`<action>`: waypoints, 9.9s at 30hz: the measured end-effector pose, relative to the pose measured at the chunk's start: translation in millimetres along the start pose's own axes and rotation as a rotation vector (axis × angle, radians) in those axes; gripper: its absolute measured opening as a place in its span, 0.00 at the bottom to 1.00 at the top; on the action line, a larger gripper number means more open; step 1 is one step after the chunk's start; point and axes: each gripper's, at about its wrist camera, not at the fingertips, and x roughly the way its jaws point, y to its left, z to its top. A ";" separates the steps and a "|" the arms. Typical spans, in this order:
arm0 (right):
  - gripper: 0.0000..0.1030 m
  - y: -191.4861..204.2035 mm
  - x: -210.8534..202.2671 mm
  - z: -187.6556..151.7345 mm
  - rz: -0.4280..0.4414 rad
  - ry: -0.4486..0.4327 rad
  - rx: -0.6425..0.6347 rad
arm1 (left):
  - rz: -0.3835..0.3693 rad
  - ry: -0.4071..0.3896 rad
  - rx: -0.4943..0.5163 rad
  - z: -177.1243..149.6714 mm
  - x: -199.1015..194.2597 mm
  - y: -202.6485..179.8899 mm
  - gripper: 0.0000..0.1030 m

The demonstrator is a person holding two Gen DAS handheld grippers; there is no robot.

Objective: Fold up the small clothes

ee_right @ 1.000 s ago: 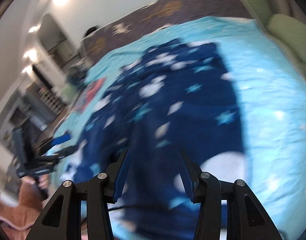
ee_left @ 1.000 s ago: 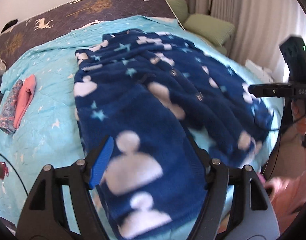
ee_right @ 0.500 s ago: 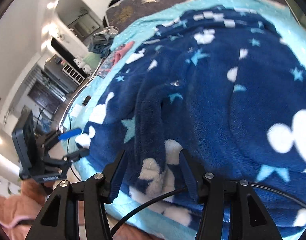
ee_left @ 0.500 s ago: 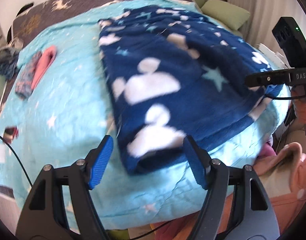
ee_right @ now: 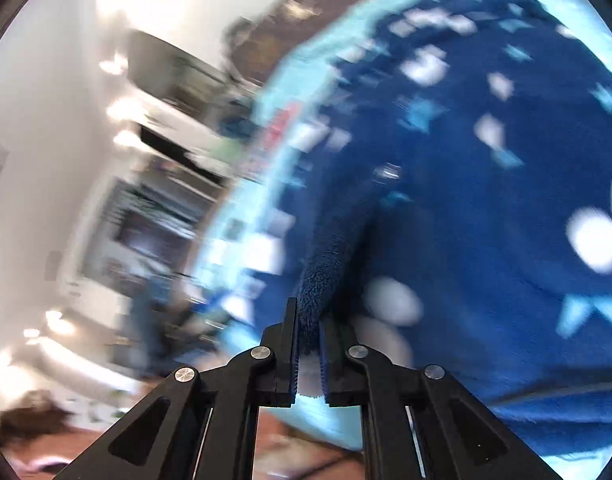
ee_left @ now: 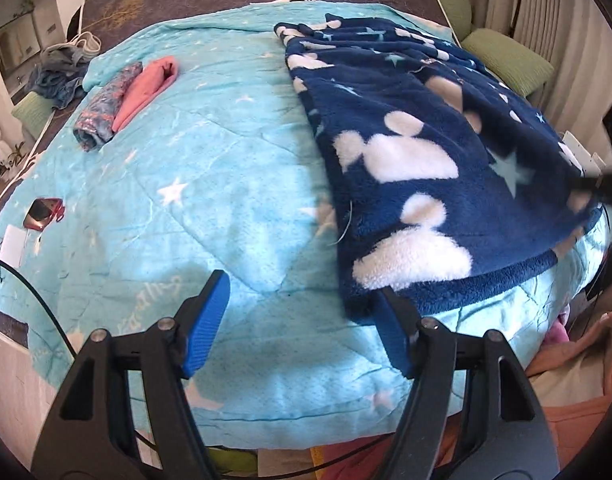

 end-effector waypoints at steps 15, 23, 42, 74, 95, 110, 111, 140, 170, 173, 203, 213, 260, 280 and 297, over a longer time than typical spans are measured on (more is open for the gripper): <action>0.28 8.2 -16.5 -15.9 -0.230 0.031 -0.118 | 0.063 0.031 -0.058 -8.5 -12.1 21.4 0.69; 0.36 -9.8 -52.5 -35.5 -0.478 0.048 -0.114 | -0.023 -0.108 -0.048 10.1 -60.3 17.7 0.68; 0.37 25.4 -23.5 -55.8 -0.456 -0.022 -0.345 | -0.476 -0.024 0.502 33.9 8.2 -185.5 0.25; 0.30 56.2 16.4 -61.5 -0.314 0.097 -0.676 | -0.565 0.044 0.462 43.9 1.9 -165.6 0.26; 0.32 17.9 19.4 33.2 -0.224 0.038 -0.232 | -0.009 -0.071 0.236 2.6 -13.1 -35.3 0.50; 0.39 8.2 29.9 31.1 -0.261 0.088 -0.158 | -0.063 -0.115 0.034 -16.6 -20.1 -5.3 0.08; 0.39 9.4 28.8 32.9 -0.263 0.089 -0.158 | -0.049 -0.116 0.055 -16.8 -19.8 -10.4 0.08; 0.56 -95.9 -112.5 -13.9 -0.463 0.072 0.112 | -0.128 -0.028 -0.071 16.3 13.2 11.3 0.67; 0.51 -112.9 -101.1 -8.5 -0.174 -0.064 0.141 | -0.198 0.056 -0.011 11.2 13.7 -21.7 0.71; 0.28 -120.0 -99.2 -5.8 -0.167 -0.075 0.193 | -0.203 0.059 -0.020 12.4 15.4 -22.9 0.70; 0.18 -81.9 -134.6 32.2 0.125 -0.271 0.169 | -0.398 -0.177 -0.099 107.2 -57.1 -8.0 0.14; 0.18 -62.0 -159.4 111.2 0.180 -0.381 0.111 | -0.349 -0.319 -0.126 212.4 -57.1 0.6 0.14; 0.51 -131.3 -65.6 395.9 -0.341 -0.342 0.026 | -0.171 -0.186 -0.130 438.4 166.0 23.5 0.49; 0.50 -90.1 77.6 415.8 -0.614 -0.081 -0.224 | -0.138 -0.037 0.184 450.7 231.5 -95.1 0.49; 0.50 -184.5 80.1 459.2 -0.539 -0.240 0.040 | -0.055 -0.028 -0.321 452.9 316.9 12.6 0.45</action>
